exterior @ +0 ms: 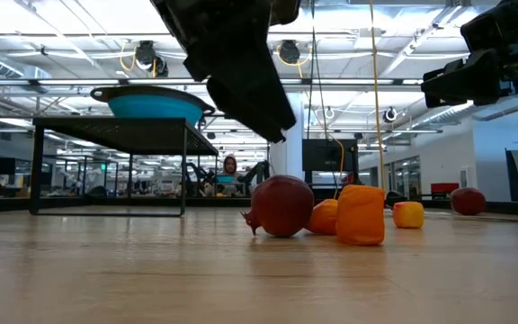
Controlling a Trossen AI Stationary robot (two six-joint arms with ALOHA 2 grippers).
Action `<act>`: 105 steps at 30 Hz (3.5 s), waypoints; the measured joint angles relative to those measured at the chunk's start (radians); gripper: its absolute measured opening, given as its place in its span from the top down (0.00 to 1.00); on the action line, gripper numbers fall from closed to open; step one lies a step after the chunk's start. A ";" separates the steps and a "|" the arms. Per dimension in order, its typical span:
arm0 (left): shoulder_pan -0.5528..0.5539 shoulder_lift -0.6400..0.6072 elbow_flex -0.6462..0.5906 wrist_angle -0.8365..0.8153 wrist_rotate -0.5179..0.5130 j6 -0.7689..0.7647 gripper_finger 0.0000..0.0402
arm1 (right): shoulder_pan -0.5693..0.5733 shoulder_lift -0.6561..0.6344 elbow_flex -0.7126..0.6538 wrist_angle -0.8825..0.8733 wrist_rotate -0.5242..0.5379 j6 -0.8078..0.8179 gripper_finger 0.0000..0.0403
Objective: Pick & Place Fruit
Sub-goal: Put the pomegranate into the blue strainer bowl on the shelf
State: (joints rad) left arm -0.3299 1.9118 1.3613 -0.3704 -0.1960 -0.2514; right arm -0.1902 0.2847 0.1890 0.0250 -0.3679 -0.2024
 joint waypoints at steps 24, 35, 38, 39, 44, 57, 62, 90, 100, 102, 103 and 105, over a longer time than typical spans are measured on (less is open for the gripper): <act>0.011 0.174 -0.001 0.033 -0.006 -0.054 0.02 | 0.001 0.000 0.000 0.000 0.000 0.000 1.00; 0.011 0.169 0.000 -0.016 -0.005 -0.054 0.02 | 0.001 0.000 0.000 0.000 0.000 0.000 1.00; 0.010 0.169 0.000 -0.037 -0.006 -0.059 0.02 | 0.001 0.000 0.000 0.000 0.000 0.000 1.00; 0.010 0.169 0.000 -0.041 -0.006 -0.062 0.02 | 0.001 0.000 0.000 0.000 0.000 0.000 1.00; 0.010 0.169 0.000 -0.048 -0.004 -0.065 0.03 | 0.001 0.000 0.000 0.000 0.000 0.000 1.00; 0.010 0.169 0.000 -0.051 0.001 -0.050 0.38 | 0.001 0.000 0.000 0.000 0.000 0.000 1.00; 0.024 0.154 0.000 -0.061 -0.004 0.002 0.46 | 0.001 0.000 0.000 0.000 0.000 0.003 1.00; 0.011 -0.297 -0.001 0.140 0.659 0.552 0.49 | 0.001 0.000 0.000 -0.005 0.000 0.005 1.00; -0.060 -0.297 -0.001 0.260 0.885 0.770 0.49 | 0.001 0.000 0.000 -0.008 0.000 0.003 1.00; -0.080 -0.297 -0.001 0.280 0.886 0.832 0.49 | 0.001 0.000 0.000 -0.008 0.000 0.000 1.00; -0.091 -0.297 -0.001 0.280 0.886 0.870 0.49 | 0.001 0.000 0.000 -0.008 0.000 -0.001 1.00; -0.111 -0.297 -0.001 0.282 0.885 0.951 0.49 | 0.001 0.000 0.000 -0.008 0.000 -0.001 1.00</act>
State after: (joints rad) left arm -0.4407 1.6150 1.3605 -0.0879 0.6891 0.6993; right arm -0.1890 0.2847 0.1886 0.0170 -0.3679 -0.2031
